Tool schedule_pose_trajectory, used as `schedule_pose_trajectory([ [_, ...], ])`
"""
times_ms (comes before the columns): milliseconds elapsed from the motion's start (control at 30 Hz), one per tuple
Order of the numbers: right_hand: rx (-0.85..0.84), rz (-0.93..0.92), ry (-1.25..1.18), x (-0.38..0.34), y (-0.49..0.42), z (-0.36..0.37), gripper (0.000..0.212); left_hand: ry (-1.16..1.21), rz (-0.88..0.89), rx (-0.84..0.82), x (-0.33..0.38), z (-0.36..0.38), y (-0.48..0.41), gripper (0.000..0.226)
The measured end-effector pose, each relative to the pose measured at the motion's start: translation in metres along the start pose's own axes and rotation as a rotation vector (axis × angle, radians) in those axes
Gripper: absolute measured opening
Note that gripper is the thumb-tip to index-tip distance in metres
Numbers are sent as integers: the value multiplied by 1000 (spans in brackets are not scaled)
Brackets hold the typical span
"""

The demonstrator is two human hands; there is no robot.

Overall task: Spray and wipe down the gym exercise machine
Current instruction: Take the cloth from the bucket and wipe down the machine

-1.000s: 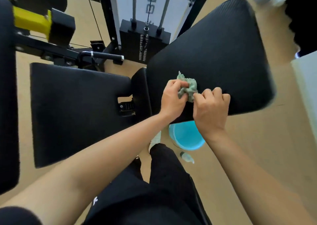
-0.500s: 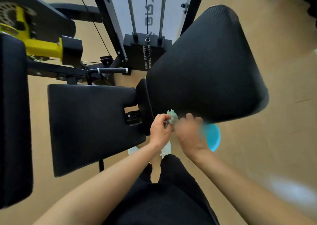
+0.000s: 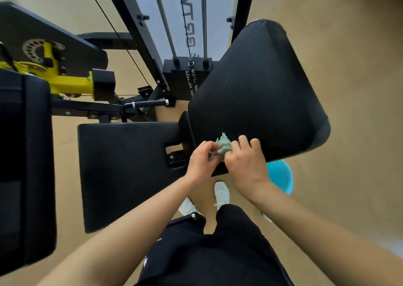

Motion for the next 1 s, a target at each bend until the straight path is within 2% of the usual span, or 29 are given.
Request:
schedule_pose_trajectory([
  [67,-169,-48,-24,-11,2,22,18,-44,-68,-171,-26,8,19,14],
  [133,-266,-92,-11,-20,2,36,21,-35,-121,-217,-44,6,39,14],
  [267,-314,-122,-121,-29,-5,45,17,100,-296,-96,-74,-19,72,16],
  [400,-360,-128,-539,-37,-12,60,15,233,-470,117,-87,-47,104,10],
  [467,-459,-128,-733,-43,-9,70,11,302,-501,217,-86,-59,117,11],
  [567,-576,-124,-943,-49,-3,80,21,358,-467,278,-78,-72,129,24],
  [633,-547,-104,-1091,-52,-3,78,19,354,-423,284,-70,-77,136,37],
  [700,-487,-91,-1221,-54,-5,74,18,297,-373,302,-63,-80,141,40],
  [800,-432,-121,-1335,-60,-9,65,47,258,-297,361,-51,-85,147,23],
  [867,-426,-156,-1360,-66,-12,60,55,271,-304,407,-45,-88,151,16],
  [933,-413,-205,-1375,-70,-13,55,50,267,-313,434,-39,-93,155,13],
  [1000,-385,-249,-1367,-73,-15,49,33,247,-299,444,-34,-97,157,13],
])
Point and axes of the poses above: each hand's wrist, its own y-axis away from the middle knuckle, its own z-axis out of the palm, x = y × z, the point moved 6 cm from there along -y, towards the middle knuckle, and after that the axes turned 15 degrees about -y, right-handed, at the moved point
